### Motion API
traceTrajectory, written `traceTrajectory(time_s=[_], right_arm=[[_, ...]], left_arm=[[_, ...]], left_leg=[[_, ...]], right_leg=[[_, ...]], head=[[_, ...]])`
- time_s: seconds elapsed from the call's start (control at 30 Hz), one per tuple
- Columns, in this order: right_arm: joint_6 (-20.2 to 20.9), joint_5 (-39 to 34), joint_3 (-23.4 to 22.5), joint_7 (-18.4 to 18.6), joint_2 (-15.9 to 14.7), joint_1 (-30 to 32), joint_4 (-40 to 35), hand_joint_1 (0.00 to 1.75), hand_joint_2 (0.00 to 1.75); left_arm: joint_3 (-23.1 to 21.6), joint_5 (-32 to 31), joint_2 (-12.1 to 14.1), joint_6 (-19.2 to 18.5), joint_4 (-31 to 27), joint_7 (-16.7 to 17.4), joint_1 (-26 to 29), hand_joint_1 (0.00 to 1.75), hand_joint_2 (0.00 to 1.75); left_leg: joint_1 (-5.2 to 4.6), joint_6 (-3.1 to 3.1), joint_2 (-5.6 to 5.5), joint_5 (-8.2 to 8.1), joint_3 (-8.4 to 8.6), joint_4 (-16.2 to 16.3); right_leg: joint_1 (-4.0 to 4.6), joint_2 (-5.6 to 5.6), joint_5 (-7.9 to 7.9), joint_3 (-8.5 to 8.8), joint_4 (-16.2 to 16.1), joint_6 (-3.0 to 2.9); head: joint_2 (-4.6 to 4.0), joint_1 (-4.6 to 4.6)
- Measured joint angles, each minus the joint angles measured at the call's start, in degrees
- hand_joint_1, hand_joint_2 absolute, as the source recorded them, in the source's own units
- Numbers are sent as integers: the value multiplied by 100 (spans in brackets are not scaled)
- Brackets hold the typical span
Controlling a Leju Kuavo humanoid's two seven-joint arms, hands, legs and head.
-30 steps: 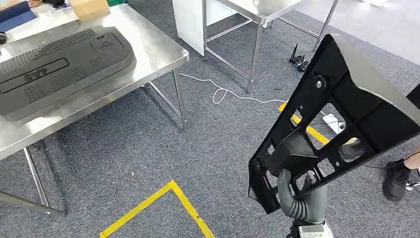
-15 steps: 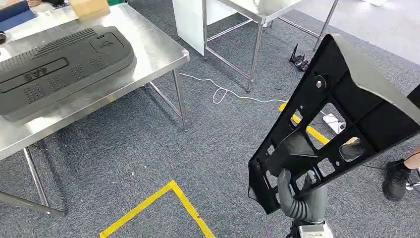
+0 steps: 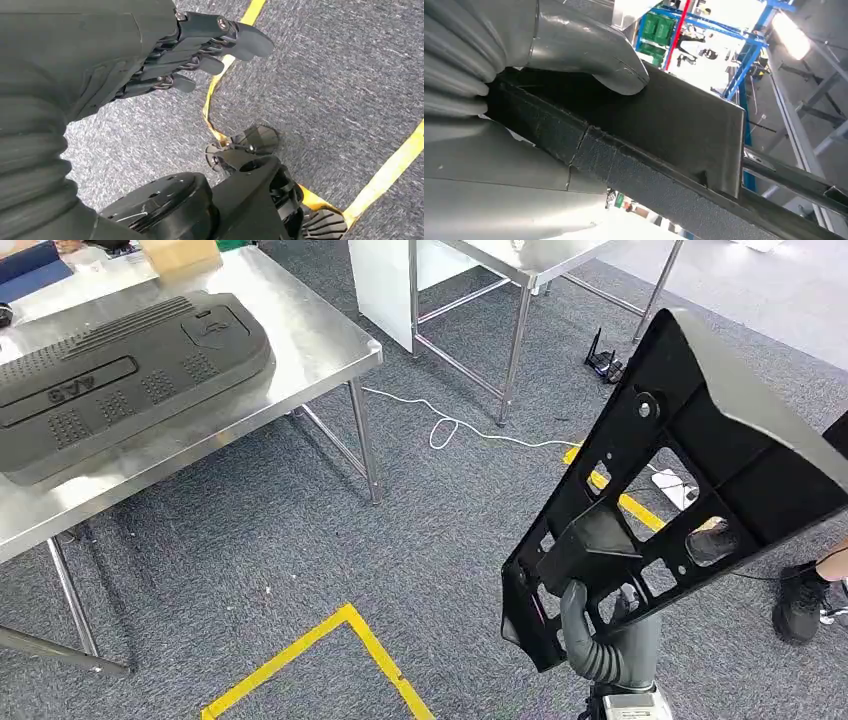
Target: Take the parts from the cabinet and place them on the table.
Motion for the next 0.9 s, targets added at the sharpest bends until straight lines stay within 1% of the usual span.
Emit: traceTrajectory(time_s=[0.33, 0.63, 0.9], right_arm=[[0, 72, 63, 79, 0, -5, 26, 175, 175], [-46, 157, 87, 79, 0, -7, 98, 175, 175], [-129, 376, 94, 159, 0, -20, 168, 175, 175]], left_arm=[[0, -7, 0, -11, 0, 0, 0, 0, 175], [0, -7, 0, -17, 0, 0, 0, 0, 175], [0, -7, 0, -17, 0, 0, 0, 0, 175]], left_leg=[[0, 0, 0, 0, 0, 0], [0, 0, 0, 0, -1, 0], [0, 0, 0, 0, -2, 0]], right_leg=[[0, 0, 0, 0, 0, 0], [0, 0, 0, 0, 0, 0], [-1, 0, 0, 1, 0, 0]], head=[[0, 0], [0, 0], [0, 0]])
